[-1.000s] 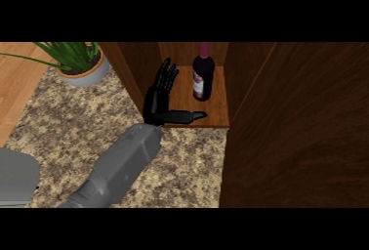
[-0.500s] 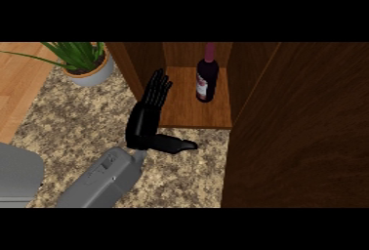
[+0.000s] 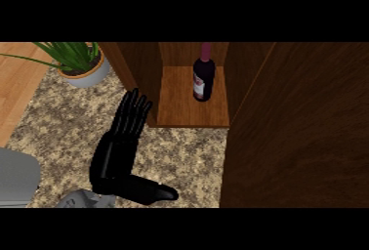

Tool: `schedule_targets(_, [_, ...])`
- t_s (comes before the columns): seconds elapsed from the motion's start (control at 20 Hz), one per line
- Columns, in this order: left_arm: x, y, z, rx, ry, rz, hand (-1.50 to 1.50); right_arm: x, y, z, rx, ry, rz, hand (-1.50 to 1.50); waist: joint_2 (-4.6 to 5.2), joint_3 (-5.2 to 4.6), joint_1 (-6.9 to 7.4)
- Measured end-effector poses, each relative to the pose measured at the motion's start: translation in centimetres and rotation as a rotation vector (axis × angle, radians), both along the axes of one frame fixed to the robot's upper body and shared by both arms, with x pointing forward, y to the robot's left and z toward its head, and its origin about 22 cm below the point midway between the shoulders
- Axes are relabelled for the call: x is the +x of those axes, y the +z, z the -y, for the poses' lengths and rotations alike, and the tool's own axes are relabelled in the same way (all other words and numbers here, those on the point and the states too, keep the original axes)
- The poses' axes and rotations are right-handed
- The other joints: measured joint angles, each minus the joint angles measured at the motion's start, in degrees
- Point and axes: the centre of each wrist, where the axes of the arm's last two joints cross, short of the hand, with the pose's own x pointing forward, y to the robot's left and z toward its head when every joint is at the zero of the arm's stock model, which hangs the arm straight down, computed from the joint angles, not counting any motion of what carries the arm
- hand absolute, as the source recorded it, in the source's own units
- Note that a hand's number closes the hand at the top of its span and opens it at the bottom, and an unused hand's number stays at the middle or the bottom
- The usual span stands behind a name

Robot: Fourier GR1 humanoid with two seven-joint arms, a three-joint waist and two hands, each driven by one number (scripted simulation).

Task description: Pick up the wine, place it into the cabinet and close the cabinet

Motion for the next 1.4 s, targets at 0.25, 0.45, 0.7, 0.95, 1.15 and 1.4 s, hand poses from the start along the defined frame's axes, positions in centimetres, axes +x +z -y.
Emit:
schedule_targets(0.25, [-2.3,1.4,-1.7,0.002,0.046,0.007,-1.50,-0.5,0.4,0.1,-0.130,0.106,-0.009,1.50,0.00,0.00,-0.01])
schedule_targets(0.45, [-4.6,1.8,-4.1,0.018,0.099,0.007,-1.50,-0.8,0.5,-0.1,-0.212,0.228,-0.034,1.50,-0.02,-0.02,0.34])
schedule_targets(0.7, [-6.3,2.7,-7.4,0.028,0.163,0.022,-1.50,-1.7,-0.1,-1.8,-0.222,0.346,-0.115,1.50,0.01,-0.05,0.23])
schedule_targets(0.95, [-8.6,2.9,-10.7,0.021,0.207,0.022,-1.50,-2.4,-0.3,-4.3,-0.165,0.454,-0.160,1.50,-0.05,-0.10,0.43])
schedule_targets(1.15, [-9.8,3.6,-13.6,0.012,0.229,0.026,-1.50,-2.9,0.2,-6.8,-0.133,0.513,-0.186,1.50,-0.09,-0.11,0.42])
schedule_targets(1.4, [-11.1,4.2,-16.8,0.020,0.234,0.025,-1.50,-3.8,1.7,-9.7,-0.163,0.500,-0.132,1.50,-0.17,-0.14,0.58])
